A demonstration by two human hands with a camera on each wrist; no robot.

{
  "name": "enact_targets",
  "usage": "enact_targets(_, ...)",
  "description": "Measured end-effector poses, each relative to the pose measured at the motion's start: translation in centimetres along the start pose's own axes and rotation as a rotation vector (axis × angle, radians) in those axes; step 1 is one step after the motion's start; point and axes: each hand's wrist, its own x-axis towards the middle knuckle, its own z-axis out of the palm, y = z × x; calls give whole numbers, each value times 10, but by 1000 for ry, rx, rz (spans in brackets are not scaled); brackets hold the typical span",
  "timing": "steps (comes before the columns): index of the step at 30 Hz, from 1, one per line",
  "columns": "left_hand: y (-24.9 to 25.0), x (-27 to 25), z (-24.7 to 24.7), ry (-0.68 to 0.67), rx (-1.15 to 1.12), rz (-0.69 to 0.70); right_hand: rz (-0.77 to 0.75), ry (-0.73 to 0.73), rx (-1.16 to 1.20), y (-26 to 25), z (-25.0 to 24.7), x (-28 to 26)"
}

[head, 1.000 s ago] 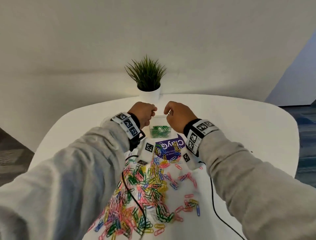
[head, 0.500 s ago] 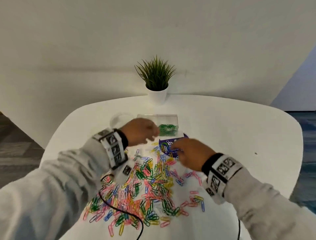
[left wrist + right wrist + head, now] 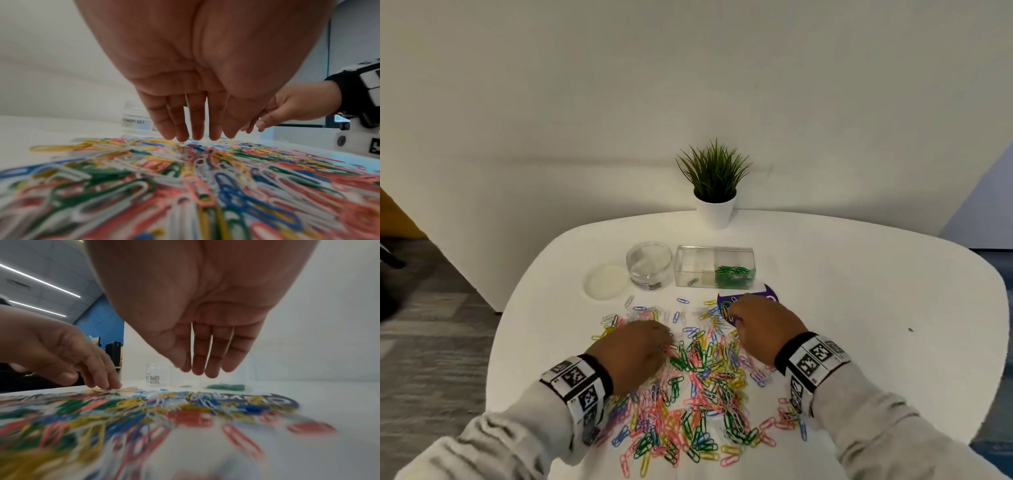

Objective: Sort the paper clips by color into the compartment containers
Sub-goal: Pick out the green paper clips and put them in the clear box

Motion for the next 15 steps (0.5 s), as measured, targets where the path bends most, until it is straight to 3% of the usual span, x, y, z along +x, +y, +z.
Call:
enact_targets(4, -23, -1, 6, 125, -11, -163, -114, 136, -77, -26, -31, 45)
enact_targets(7, -33, -4, 10, 169, -48, -244, -74, 177, -81, -33, -52, 98)
enact_targets(10, -38, -7, 16, 206, -72, -278, 50, 77, -89, -29, -62, 139)
enact_targets(15, -39, -9, 28, 229, 10, -273, 27, -182, -177, -21, -55, 174)
